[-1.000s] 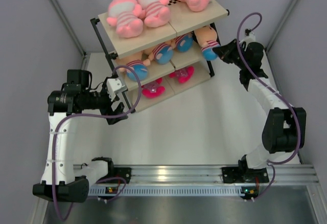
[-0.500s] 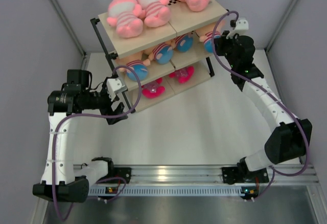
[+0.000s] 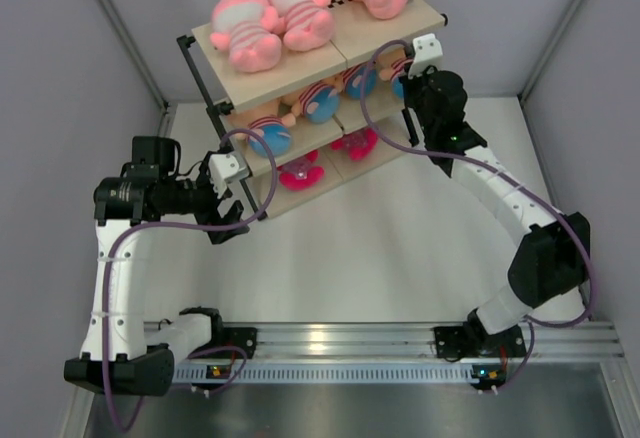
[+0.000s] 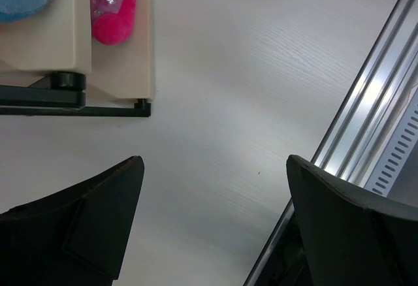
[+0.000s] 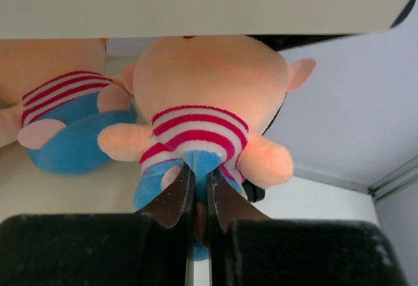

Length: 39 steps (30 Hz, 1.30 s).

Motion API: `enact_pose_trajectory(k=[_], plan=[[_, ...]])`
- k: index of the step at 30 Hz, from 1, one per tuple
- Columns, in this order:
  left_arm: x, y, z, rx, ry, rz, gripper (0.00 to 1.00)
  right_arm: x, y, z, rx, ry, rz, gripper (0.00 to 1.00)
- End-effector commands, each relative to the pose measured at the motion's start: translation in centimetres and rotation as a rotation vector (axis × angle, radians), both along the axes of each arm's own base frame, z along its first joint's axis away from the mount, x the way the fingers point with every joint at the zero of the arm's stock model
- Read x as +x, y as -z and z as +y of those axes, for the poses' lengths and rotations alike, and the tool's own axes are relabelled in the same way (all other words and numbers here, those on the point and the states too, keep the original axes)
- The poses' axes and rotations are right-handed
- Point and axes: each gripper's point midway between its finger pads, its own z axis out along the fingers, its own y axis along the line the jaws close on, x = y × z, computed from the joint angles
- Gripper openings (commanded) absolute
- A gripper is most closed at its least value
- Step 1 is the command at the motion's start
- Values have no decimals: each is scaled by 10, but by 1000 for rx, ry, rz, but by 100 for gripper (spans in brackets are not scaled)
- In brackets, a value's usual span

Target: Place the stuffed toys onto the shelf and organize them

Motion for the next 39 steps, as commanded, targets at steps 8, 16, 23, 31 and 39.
enact_pose_trajectory(k=[8,16,23,31,39], plan=[[-4,1,1,8,3,-6,97,-30,-98,11,-100,-23,-329,0],[-4,2,1,8,5,-4,97,-28,-85,37,-262,-210,-306,0],[-3,3,2,11,3,0,97,-20,-85,26,-259,-170,-298,0],[-3,5,1,9,3,6,96,6,-81,7,-216,-10,-266,0],[-4,6,1,8,3,11,96,30,-62,17,-205,-4,-243,0]])
